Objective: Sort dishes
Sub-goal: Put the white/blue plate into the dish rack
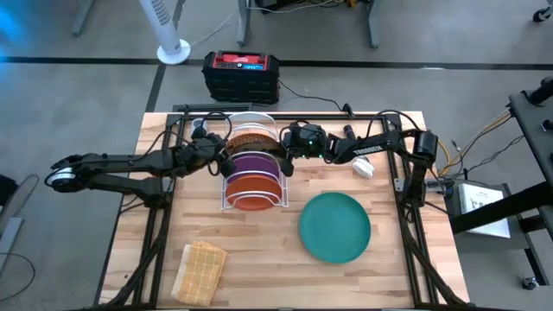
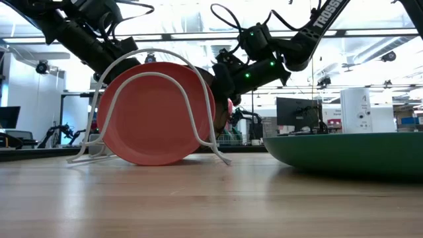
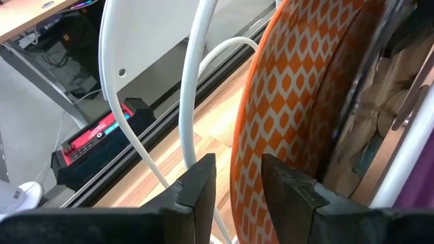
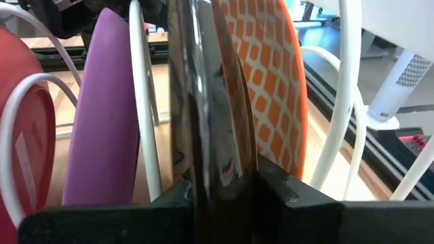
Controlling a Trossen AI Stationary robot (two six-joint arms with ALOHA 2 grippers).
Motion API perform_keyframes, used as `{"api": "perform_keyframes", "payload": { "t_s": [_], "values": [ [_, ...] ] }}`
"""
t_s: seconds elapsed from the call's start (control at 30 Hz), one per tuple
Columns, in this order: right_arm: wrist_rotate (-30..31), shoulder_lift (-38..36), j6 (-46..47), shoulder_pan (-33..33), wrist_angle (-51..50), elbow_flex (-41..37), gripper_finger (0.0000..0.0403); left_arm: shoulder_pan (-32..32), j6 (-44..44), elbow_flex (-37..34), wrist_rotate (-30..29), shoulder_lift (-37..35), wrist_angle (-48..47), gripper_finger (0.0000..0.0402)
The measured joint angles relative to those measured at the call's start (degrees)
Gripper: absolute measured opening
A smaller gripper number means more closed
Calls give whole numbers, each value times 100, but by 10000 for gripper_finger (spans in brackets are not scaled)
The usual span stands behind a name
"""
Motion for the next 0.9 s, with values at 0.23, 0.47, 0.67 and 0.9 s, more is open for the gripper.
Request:
{"api": "perform_keyframes", "payload": {
  "t_s": [0.23,0.47,0.67,0.9],
  "values": [
    [20,0,171,-7,22,16,71,0,-8,2,7,2,-10,108],
    [22,-1,147,-7,13,15,42,0,-11,2,8,2,-13,108],
    [4,-46,165,-4,-69,13,54,0,-11,2,5,2,-11,108],
    [4,-237,209,0,-522,10,103,0,-12,2,5,2,-13,108]
  ]
}}
